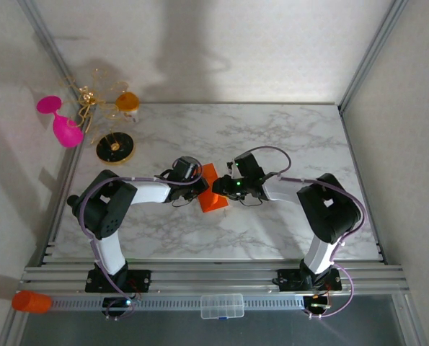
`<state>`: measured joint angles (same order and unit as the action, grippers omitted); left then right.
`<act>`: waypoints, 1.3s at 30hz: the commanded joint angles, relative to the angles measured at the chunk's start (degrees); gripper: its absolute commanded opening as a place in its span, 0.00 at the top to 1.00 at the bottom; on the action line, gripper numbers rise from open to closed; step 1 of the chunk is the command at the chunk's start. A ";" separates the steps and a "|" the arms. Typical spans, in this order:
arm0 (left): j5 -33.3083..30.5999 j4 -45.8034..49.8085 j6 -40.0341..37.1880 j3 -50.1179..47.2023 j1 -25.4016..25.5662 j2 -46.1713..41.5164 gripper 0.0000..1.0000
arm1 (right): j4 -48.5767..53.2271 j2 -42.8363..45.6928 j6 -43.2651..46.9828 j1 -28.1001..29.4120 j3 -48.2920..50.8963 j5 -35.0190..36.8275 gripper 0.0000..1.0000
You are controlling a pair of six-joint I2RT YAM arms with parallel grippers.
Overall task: Fold a paper plane with a square sheet of paper (pick it up from the middle)
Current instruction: Fold the triangle a second time at the center of the table.
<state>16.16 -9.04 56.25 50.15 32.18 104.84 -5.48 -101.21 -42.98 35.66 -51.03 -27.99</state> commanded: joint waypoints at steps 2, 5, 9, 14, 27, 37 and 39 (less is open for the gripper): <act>-4.30 6.94 -1.75 -2.35 0.25 4.23 0.83 | -1.62 -2.52 3.09 -0.33 -0.64 -2.93 0.61; -4.39 6.95 -1.84 -2.47 0.20 4.32 0.83 | -1.53 -2.71 3.78 -0.81 -0.59 -2.34 0.60; -4.39 6.93 -2.02 -2.43 0.16 4.40 0.83 | -0.84 -2.35 3.91 -1.49 -0.32 -2.71 0.61; -4.26 6.75 -2.21 -1.99 0.16 4.28 0.83 | -0.13 -1.21 1.42 -1.56 1.98 -3.43 0.65; -3.86 6.66 -3.08 -1.55 0.16 3.71 0.83 | 1.63 1.37 -1.95 -1.51 4.53 -1.74 0.76; -3.22 6.23 -4.33 -1.11 0.23 3.70 0.83 | 4.33 1.45 -2.08 -2.09 4.09 -0.62 0.82; -3.16 6.23 -4.61 -0.80 0.16 3.61 0.83 | 4.42 1.71 -2.50 -2.25 4.09 -0.29 0.84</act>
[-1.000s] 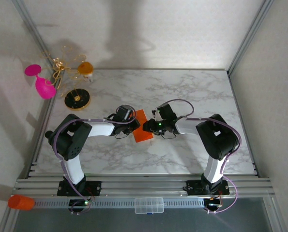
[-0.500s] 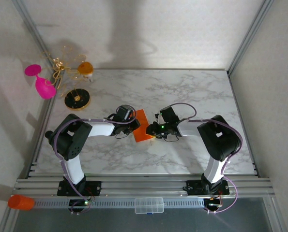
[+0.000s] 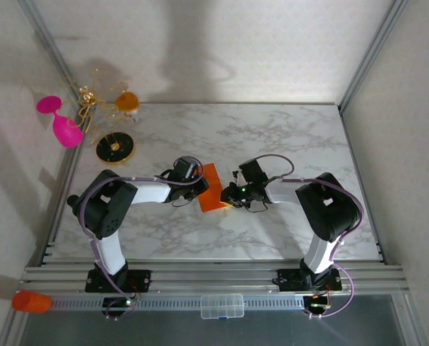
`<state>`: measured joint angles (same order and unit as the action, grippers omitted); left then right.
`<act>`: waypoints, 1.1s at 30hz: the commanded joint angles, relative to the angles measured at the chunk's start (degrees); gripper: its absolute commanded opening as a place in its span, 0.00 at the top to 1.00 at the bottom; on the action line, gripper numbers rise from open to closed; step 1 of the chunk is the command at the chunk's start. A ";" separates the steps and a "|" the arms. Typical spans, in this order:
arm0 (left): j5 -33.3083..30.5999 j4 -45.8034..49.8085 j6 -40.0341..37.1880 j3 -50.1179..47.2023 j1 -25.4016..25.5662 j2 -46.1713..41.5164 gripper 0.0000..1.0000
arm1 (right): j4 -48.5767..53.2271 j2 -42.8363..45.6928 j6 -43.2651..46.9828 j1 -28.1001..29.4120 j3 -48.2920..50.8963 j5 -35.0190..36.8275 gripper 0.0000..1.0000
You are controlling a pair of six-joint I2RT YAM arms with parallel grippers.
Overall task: Fold a paper plane with a square sheet of paper (pick it up from the middle)
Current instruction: Fold the triangle a second time at the center of the table.
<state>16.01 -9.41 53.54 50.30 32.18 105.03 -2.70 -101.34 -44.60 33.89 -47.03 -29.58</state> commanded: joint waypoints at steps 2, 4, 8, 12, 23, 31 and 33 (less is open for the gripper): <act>-2.84 6.60 -2.19 -0.61 0.16 3.34 0.83 | 1.98 2.10 -1.01 -0.58 0.00 1.76 0.85; -2.75 6.59 -2.38 -0.43 0.16 3.33 0.83 | 2.13 2.20 -1.13 -0.72 -0.08 2.04 0.85; -2.39 6.51 -2.56 -0.20 0.18 3.34 0.83 | 2.04 2.31 -1.57 -0.86 -0.08 2.06 0.87; -1.40 6.14 -2.89 0.94 0.07 2.25 0.82 | 2.57 2.84 -1.77 -1.01 0.00 2.05 0.97; 0.50 4.69 -6.89 5.54 -3.40 0.22 0.74 | 6.06 7.23 -2.38 -1.37 3.02 2.74 1.00; 2.10 4.62 -8.10 7.27 -3.22 4.60 0.80 | 6.50 9.14 -2.85 -1.54 4.05 2.34 1.00; 1.85 5.14 -8.37 7.01 -3.05 5.05 0.81 | 5.67 9.10 -2.95 -1.50 3.88 1.71 1.00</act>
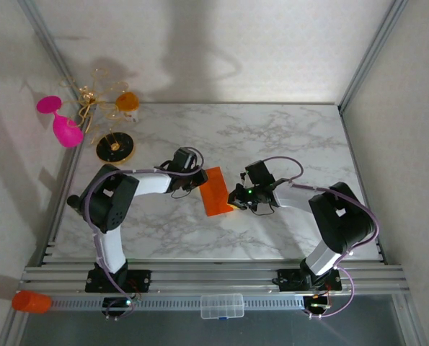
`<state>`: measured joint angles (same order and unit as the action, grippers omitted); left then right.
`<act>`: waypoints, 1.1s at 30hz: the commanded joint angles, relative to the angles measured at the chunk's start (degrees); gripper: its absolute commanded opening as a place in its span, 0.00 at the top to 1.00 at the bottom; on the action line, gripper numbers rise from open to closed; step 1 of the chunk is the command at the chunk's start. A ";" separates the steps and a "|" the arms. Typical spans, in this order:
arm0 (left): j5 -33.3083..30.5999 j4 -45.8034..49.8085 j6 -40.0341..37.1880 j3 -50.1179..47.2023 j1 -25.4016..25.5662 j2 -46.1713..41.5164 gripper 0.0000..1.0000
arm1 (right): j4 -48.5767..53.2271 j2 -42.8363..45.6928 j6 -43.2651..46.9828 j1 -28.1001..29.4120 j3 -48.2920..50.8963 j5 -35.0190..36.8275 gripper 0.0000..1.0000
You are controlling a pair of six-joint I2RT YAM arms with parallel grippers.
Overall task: Fold a paper plane with a square sheet of paper (pick it up from the middle)
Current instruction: Fold the triangle a second time at the center of the table.
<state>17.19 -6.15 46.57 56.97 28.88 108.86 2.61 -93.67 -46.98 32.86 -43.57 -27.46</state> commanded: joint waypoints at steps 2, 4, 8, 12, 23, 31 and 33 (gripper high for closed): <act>0.36 2.35 -1.71 0.20 0.45 1.62 0.81 | -0.98 1.38 -0.67 -0.52 0.24 -1.47 1.00; 0.17 2.63 -1.94 0.16 0.56 2.12 0.82 | -2.60 1.15 -0.66 -0.50 -0.17 -2.74 1.00; 0.07 2.64 -2.18 -0.08 0.82 2.94 0.82 | -6.92 -0.35 -1.32 -0.52 -1.37 -5.72 1.00; 0.01 2.12 -2.12 -0.67 0.91 3.20 0.83 | -10.38 -3.56 -2.40 -0.35 -3.37 -6.72 1.00; 0.51 0.90 -1.22 -1.71 1.00 3.27 0.83 | -9.16 -11.10 -1.74 3.08 -10.16 -0.83 1.00; 0.78 0.79 -1.12 -1.86 1.09 3.16 0.83 | -5.54 -13.31 0.25 4.25 -12.62 0.55 1.00; 0.85 0.66 -1.01 -1.95 1.09 3.20 0.83 | -4.84 -13.68 0.65 4.40 -12.99 0.79 1.00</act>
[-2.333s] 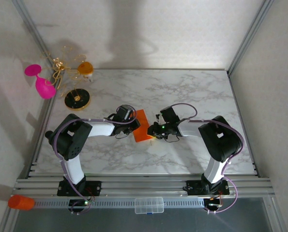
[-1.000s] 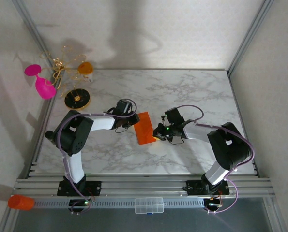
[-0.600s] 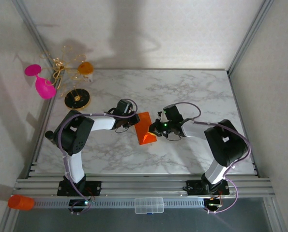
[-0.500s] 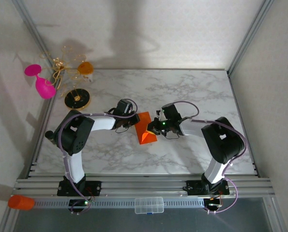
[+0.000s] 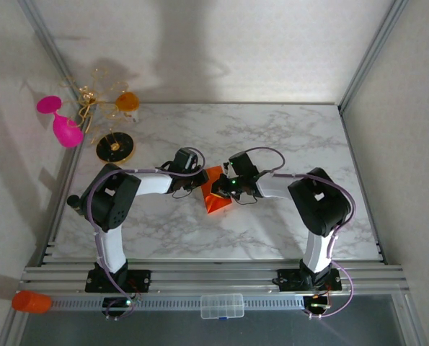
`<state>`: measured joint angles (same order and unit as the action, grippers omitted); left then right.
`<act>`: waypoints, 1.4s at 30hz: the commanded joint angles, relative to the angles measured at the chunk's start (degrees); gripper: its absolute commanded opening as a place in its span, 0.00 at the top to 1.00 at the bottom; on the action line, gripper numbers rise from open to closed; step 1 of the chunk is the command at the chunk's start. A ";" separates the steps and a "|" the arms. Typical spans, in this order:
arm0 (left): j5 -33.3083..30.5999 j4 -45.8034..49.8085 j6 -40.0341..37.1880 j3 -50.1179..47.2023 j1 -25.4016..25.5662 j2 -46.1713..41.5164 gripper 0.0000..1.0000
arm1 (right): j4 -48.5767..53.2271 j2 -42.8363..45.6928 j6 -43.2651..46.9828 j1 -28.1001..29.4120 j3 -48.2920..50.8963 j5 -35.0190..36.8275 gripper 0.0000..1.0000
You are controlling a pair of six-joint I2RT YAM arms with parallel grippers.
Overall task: Fold a paper plane with a square sheet of paper (pick it up from the middle)
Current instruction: Fold the triangle a second time at the center of the table.
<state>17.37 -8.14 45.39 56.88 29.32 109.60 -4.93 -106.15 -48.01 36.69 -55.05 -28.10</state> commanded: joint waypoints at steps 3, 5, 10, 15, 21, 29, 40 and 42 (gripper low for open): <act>0.83 2.49 0.33 -1.95 0.69 2.29 0.83 | 2.75 -1.99 1.70 0.75 -1.80 1.63 1.00; 0.92 2.43 0.43 -2.04 0.65 2.20 0.83 | 2.98 -2.58 1.85 0.84 -2.32 1.71 1.00; 1.73 2.34 0.49 -1.87 0.65 1.92 0.83 | 3.26 -3.01 2.29 1.10 -2.62 1.78 1.00; 1.82 2.34 0.58 -1.77 0.65 1.58 0.83 | 3.26 -3.34 2.57 1.28 -2.96 1.72 1.00; 1.79 2.27 0.67 -1.78 0.65 1.63 0.83 | 3.79 -3.85 2.83 1.35 -3.13 2.07 1.00; 1.72 2.25 0.89 -2.04 0.65 1.58 0.82 | 3.54 -3.98 2.23 1.37 -3.05 2.65 1.00; 1.79 1.99 1.16 -2.57 0.65 1.45 0.82 | 3.26 -4.66 1.69 1.37 -3.04 2.95 1.00; 1.71 1.99 1.20 -2.65 0.71 1.40 0.82 | 3.06 -4.77 1.56 1.37 -3.00 2.79 1.00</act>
<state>18.22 -9.85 45.89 56.14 29.30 109.60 -2.33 -109.56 -46.11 37.43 -57.06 -26.55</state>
